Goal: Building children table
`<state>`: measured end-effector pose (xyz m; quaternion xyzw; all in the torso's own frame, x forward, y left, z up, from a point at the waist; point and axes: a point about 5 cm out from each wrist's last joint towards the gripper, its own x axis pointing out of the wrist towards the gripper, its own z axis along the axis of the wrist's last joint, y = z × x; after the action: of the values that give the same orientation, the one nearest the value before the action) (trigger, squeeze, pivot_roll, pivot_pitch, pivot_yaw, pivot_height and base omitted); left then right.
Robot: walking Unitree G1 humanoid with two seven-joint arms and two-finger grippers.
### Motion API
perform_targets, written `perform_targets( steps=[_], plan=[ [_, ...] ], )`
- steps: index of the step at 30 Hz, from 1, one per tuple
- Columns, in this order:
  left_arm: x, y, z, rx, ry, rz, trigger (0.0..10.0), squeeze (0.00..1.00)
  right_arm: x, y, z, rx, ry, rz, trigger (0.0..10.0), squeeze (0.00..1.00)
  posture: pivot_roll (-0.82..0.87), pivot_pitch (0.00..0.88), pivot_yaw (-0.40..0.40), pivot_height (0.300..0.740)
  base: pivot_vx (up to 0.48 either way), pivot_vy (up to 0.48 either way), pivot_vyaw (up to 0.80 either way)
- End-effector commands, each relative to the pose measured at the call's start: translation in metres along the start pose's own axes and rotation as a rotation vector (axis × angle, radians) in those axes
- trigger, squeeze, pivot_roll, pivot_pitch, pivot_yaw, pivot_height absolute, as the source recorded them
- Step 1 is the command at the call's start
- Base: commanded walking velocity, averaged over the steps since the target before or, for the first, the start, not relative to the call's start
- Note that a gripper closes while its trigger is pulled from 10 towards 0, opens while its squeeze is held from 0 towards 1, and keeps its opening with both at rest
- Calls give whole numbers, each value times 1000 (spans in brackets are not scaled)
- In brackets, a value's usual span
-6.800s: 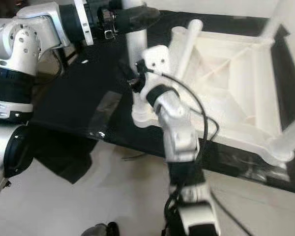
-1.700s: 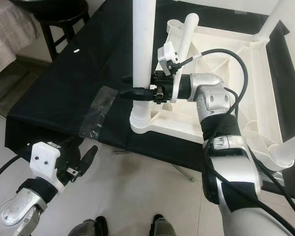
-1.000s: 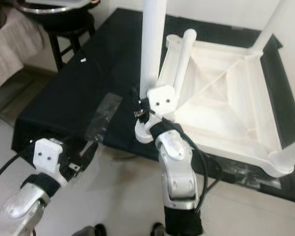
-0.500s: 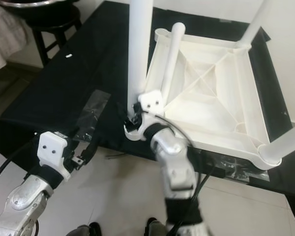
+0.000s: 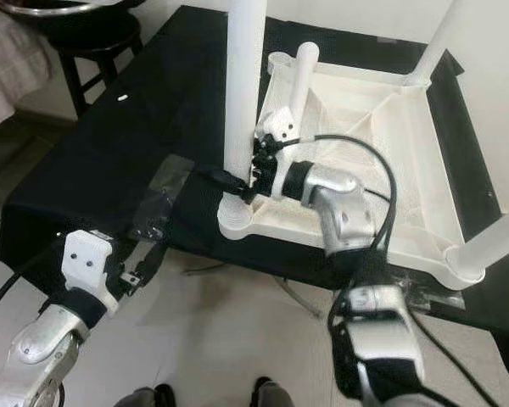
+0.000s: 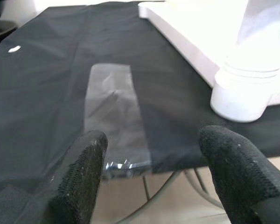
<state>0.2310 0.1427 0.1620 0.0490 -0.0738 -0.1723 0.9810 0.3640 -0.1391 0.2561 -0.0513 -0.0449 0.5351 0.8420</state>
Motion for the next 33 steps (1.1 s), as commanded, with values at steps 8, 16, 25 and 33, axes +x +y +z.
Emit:
perform_targets(
  steps=[8, 16, 25, 33],
  plan=[
    [0, -6, -2, -18, -1, -16, 10000, 0, -5, -12, 1, 43, -35, 58, 0, 0, -13, 209, -45, 740, 0, 0, 0],
    [-2, -6, -3, -22, 1, -14, 10000, 0, -10, -13, 0, 25, -44, 59, 0, 0, -9, 197, -39, 740, 0, 0, 0],
    [-7, -3, -2, -14, 7, -6, 10000, 0, -17, 44, -58, 21, 66, -838, 0, 0, -20, 226, -31, 740, 0, 0, 0],
    [1, -4, -2, -13, 3, -37, 10000, 0, 18, 78, -62, 100, 29, -887, 0, 0, -34, 204, -17, 740, 0, 0, 0]
  ],
)
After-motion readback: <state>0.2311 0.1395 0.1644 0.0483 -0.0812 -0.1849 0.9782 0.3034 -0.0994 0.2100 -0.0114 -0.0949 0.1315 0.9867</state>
